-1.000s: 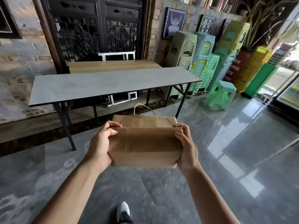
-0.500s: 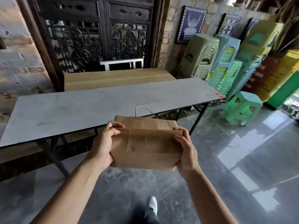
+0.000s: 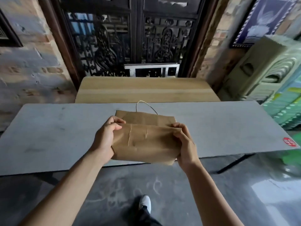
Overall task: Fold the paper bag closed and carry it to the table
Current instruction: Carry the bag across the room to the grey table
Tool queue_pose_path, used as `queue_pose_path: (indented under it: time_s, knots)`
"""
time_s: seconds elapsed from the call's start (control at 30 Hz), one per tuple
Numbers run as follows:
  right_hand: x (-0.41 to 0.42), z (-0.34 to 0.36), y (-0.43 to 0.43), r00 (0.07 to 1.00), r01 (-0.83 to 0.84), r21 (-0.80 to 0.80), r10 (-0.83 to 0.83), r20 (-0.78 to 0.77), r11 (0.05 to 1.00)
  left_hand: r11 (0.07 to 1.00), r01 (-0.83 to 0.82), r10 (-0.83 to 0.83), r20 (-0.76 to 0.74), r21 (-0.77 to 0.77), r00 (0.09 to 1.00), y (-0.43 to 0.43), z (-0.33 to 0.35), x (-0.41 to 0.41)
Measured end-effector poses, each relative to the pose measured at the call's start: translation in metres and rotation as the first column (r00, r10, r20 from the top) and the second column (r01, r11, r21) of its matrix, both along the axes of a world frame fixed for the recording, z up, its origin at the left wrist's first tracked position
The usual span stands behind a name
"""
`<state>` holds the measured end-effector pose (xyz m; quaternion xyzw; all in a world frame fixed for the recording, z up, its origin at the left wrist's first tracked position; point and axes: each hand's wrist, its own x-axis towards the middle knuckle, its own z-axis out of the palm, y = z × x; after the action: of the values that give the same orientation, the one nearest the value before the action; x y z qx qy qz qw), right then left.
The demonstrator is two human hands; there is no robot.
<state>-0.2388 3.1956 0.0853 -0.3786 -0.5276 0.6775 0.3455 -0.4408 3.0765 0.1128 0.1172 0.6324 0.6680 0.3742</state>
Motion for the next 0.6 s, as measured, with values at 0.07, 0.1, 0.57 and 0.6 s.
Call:
queue_pose_path:
  time_s: [0.07, 0.1, 0.57, 0.6]
  knots:
    - [-0.019, -0.005, 0.035, 0.999, -0.038, -0.023, 0.038, 0.009, 0.999, 0.999, -0.034, 0.034, 0.019, -0.011, 0.999, 0.026, -0.004, -0.012]
    - [-0.026, -0.008, 0.048, 0.999, -0.047, -0.036, 0.048, 0.019, 0.998, 0.999, -0.048, 0.048, 0.03, -0.025, 0.998, 0.036, -0.008, -0.018]
    - [-0.09, -0.04, 0.13, 0.99, -0.064, -0.111, 0.077, 0.116, 0.992, 0.989, -0.037, 0.05, 0.091, -0.143, 0.995, 0.117, -0.044, -0.081]
    - [-0.093, -0.041, 0.133, 0.989, -0.055, -0.107, 0.069, 0.132, 0.993, 0.989, -0.028, 0.043, 0.1, -0.143, 0.994, 0.122, -0.046, -0.086]
